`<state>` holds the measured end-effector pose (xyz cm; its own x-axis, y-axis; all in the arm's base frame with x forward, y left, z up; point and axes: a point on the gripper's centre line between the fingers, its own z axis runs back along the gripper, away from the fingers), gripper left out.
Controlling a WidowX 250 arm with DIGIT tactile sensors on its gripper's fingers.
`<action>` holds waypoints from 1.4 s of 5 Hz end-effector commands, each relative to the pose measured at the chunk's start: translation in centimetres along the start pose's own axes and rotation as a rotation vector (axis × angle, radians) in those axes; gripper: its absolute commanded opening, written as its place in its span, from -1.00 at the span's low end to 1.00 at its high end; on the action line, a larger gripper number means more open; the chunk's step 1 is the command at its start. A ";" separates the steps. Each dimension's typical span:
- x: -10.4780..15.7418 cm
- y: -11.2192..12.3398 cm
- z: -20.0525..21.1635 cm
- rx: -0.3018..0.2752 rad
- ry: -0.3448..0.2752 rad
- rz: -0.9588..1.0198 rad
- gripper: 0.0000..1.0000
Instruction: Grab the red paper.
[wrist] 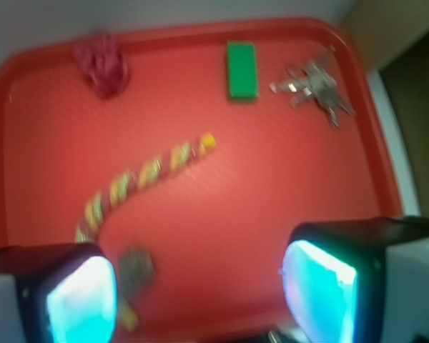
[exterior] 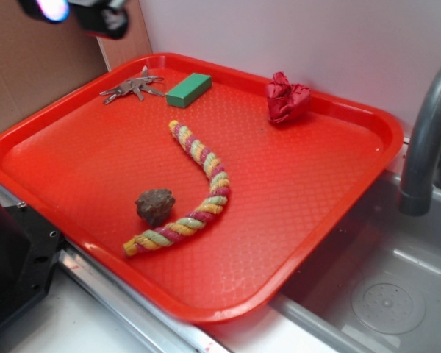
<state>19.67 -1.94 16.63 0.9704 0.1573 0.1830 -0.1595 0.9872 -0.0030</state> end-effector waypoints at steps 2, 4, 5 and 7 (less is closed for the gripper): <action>2.8 -0.1 -2.6 0.010 -0.053 0.024 1.00; 5.3 -2.9 -4.7 0.012 -0.038 -0.074 1.00; 7.1 -5.5 -6.6 0.040 -0.079 -0.132 1.00; 9.6 -6.5 -9.8 0.020 -0.210 -0.085 1.00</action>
<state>31.07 -6.85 7.52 0.9381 0.0490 0.3428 -0.0731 0.9957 0.0575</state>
